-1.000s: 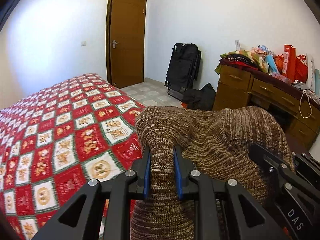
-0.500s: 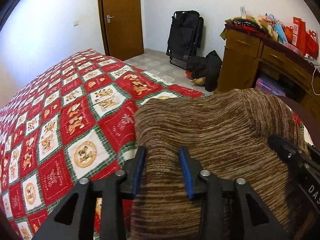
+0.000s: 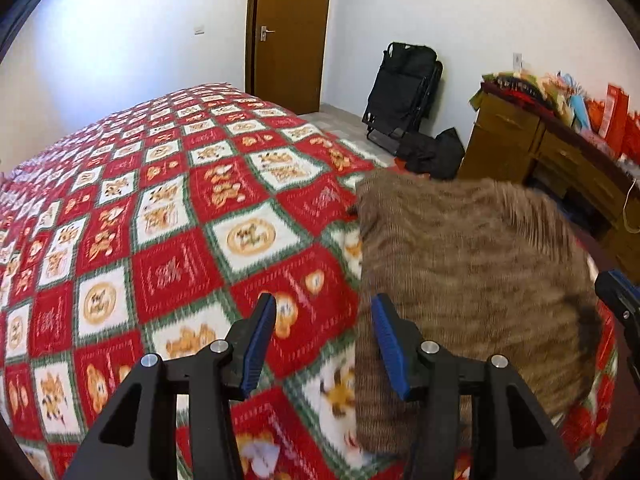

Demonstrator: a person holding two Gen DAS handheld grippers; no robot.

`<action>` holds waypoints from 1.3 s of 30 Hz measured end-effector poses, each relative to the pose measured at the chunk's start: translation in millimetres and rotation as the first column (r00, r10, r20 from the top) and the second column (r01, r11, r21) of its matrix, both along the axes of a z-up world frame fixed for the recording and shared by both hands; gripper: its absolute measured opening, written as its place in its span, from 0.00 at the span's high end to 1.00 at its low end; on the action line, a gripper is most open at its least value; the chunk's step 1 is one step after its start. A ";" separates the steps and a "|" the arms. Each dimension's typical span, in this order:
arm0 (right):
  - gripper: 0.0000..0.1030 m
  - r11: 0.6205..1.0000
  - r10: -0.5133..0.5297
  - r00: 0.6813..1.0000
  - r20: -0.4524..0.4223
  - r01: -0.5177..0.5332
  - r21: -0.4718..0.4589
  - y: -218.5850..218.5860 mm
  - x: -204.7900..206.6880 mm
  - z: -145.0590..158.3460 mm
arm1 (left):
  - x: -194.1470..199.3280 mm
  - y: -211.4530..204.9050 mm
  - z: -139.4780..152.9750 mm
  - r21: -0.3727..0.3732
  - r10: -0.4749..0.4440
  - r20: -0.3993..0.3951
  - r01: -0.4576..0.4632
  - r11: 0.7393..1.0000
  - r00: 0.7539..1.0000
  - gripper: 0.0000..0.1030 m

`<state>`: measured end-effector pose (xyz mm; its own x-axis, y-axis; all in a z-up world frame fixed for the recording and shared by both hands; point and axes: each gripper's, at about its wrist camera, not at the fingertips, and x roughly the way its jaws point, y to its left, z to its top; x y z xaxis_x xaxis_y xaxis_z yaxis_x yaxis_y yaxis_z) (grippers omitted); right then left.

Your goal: Fold small clothes

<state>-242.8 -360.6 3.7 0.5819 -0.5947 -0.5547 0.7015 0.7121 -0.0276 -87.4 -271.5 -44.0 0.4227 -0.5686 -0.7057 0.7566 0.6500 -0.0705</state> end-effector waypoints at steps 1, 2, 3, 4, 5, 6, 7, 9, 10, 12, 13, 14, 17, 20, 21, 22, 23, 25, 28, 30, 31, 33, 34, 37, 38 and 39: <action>0.77 1.000 0.018 1.000 -0.007 -0.018 0.003 3.9 2.5 -1.9 | -4.8 -1.4 -4.4 0.019 -0.006 0.011 0.006 1.000 1.000 0.50; 0.77 0.999 0.033 0.999 -0.020 -0.033 0.006 7.9 5.4 -5.6 | -10.3 -3.9 -9.8 0.045 -0.014 0.023 0.013 0.999 1.000 0.50; 0.77 0.999 0.040 0.999 -0.030 -0.039 0.010 8.8 8.2 -8.5 | -14.3 -6.0 -15.3 0.074 -0.013 0.034 0.011 0.997 0.999 0.50; 0.77 0.998 0.051 0.998 -0.046 -0.050 0.024 8.9 10.0 -13.3 | -16.5 -6.8 -19.3 0.098 -0.011 0.038 0.007 0.995 0.999 0.50; 0.77 0.997 0.057 0.996 -0.066 -0.054 0.052 7.9 10.5 -20.4 | -18.5 -6.7 -24.1 0.118 -0.006 0.037 0.002 0.993 0.999 0.50; 0.77 0.996 0.056 0.995 -0.080 -0.050 0.071 6.3 9.7 -25.8 | -19.9 -6.0 -29.0 0.126 0.003 0.035 -0.007 0.992 0.999 0.50; 0.78 0.995 0.051 0.994 -0.099 -0.042 0.091 5.3 7.5 -33.4 | -21.0 -4.2 -33.5 0.125 0.011 0.035 -0.015 0.992 0.999 0.50; 0.79 0.996 0.053 0.994 -0.100 -0.046 0.073 9.5 1.6 -38.4 | -20.5 1.0 -38.2 0.121 0.030 0.022 -0.032 0.992 0.999 0.50; 0.79 0.997 0.054 0.992 -0.117 -0.047 0.061 11.6 0.9 -38.7 | -19.7 4.0 -38.0 0.115 0.036 0.011 -0.037 0.993 0.999 0.50; 0.79 0.998 0.049 0.990 -0.128 -0.043 0.052 15.2 -1.2 -38.5 | -18.6 7.0 -37.3 0.119 0.039 0.002 -0.039 0.992 0.999 0.50; 0.79 0.998 0.047 0.991 -0.128 -0.041 0.054 15.8 -3.2 -39.0 | -19.0 8.4 -37.2 0.127 0.043 0.005 -0.043 0.991 0.999 0.50; 0.79 0.997 0.045 0.991 -0.125 -0.037 0.060 15.6 -5.4 -38.8 | -19.9 10.7 -37.2 0.137 0.044 0.009 -0.045 0.990 0.999 0.50; 0.79 0.996 0.034 0.992 -0.119 -0.025 0.080 18.9 -13.3 -38.6 | -24.4 17.6 -34.8 0.160 0.052 0.027 -0.056 0.986 0.998 0.50; 0.77 0.992 0.030 0.996 -0.087 -0.019 0.124 24.2 -23.4 -31.7 | -34.0 28.0 -24.3 0.149 0.048 0.036 -0.052 0.988 0.998 0.50; 0.76 0.991 0.027 0.998 -0.059 -0.018 0.134 26.0 -28.1 -27.6 | -38.6 31.2 -19.2 0.142 0.041 0.050 -0.048 0.989 0.998 0.50; 0.75 0.991 0.021 0.999 -0.027 -0.017 0.136 29.6 -32.4 -20.8 | -43.9 34.0 -13.8 0.138 0.038 0.072 -0.048 0.989 0.997 0.50; 0.67 0.992 0.015 1.000 -0.013 -0.013 0.127 33.0 -34.8 -15.3 | -49.8 37.2 -8.2 0.133 0.036 0.094 -0.049 0.990 0.995 0.50; 0.43 0.995 -0.002 1.000 -0.007 0.003 0.097 40.1 -37.1 -5.8 | -57.9 42.1 0.7 0.116 0.031 0.104 -0.043 0.992 0.994 0.50; 0.29 0.998 -0.042 0.999 -0.005 0.042 0.045 51.5 -41.1 5.9 | -71.1 50.5 13.6 0.089 0.022 0.109 -0.032 0.996 0.994 0.50; 0.29 0.998 -0.050 0.998 0.035 0.048 0.047 56.3 -48.4 14.6 | -78.8 55.4 21.2 0.074 0.018 0.124 -0.028 0.997 0.992 0.50; 0.29 0.997 -0.067 0.996 0.053 0.065 0.044 57.5 -52.2 19.0 | -82.8 58.5 25.9 0.063 0.017 0.132 -0.026 0.998 0.991 0.50; 0.25 0.995 -0.091 0.993 0.077 0.089 0.035 59.3 -58.7 24.9 | -89.6 65.0 35.6 0.042 0.019 0.146 -0.026 0.999 0.989 0.49; 0.23 0.994 -0.105 0.990 0.091 0.103 0.021 62.2 -62.3 29.9 | -93.0 68.4 41.0 0.034 0.024 0.156 -0.030 0.999 0.987 0.48; 0.14 0.989 -0.139 0.981 0.136 0.144 -0.029 67.0 -71.0 39.6 | -103.2 77.4 55.2 0.007 0.047 0.213 -0.050 0.999 0.976 0.32; 0.11 0.986 -0.148 0.976 0.159 0.158 -0.053 71.4 -75.2 42.2 | -107.2 81.5 60.1 -0.013 0.052 0.240 -0.051 0.999 0.969 0.30; 0.08 0.982 -0.159 0.972 0.175 0.174 -0.071 75.1 -78.8 43.8 | -111.9 85.9 65.3 -0.036 0.058 0.266 -0.050 0.998 0.962 0.30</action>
